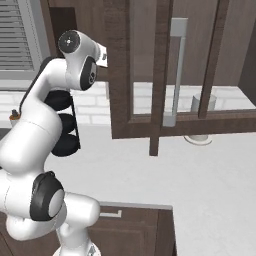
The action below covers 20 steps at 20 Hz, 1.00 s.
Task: Gather all objects into one cabinet and sort the glasses and bowls to opposite sides.
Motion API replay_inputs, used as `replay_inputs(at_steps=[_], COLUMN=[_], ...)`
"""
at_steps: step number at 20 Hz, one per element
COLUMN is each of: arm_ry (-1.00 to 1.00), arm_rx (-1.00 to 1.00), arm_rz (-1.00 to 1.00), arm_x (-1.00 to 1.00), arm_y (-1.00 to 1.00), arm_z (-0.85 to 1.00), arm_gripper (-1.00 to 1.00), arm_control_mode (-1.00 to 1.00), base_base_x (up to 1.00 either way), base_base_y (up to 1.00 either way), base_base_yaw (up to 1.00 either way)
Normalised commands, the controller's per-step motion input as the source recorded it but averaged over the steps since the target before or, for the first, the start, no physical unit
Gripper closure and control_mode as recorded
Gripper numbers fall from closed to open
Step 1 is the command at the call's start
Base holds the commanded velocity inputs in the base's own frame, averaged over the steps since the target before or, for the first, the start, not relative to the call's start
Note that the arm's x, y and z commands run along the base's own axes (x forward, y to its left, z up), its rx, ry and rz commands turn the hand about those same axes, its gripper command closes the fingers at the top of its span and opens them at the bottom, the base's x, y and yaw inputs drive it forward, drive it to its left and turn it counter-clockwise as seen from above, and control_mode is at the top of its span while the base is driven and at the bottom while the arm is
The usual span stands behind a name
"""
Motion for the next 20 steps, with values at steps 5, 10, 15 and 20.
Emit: replay_inputs(at_steps=[5, 10, 15, 20], arm_ry=[0.0, 0.0, 0.0, 0.0], arm_rx=[0.0, 0.0, 0.0, 0.0], arm_rz=[0.0, 0.0, 0.0, 0.0], arm_x=[0.05, 0.0, 0.0, 0.0], arm_y=[0.0, 0.0, 0.0, 0.0], arm_z=[0.0, 0.0, 0.0, 0.0], arm_gripper=[-1.0, -1.0, -1.0, -1.0], arm_control_mode=[-1.0, -1.0, -1.0, -1.0], base_base_x=[0.0, 0.0, 0.0, 0.0], base_base_y=[0.0, 0.0, 0.0, 0.0], base_base_yaw=[0.0, 0.0, 0.0, 0.0])
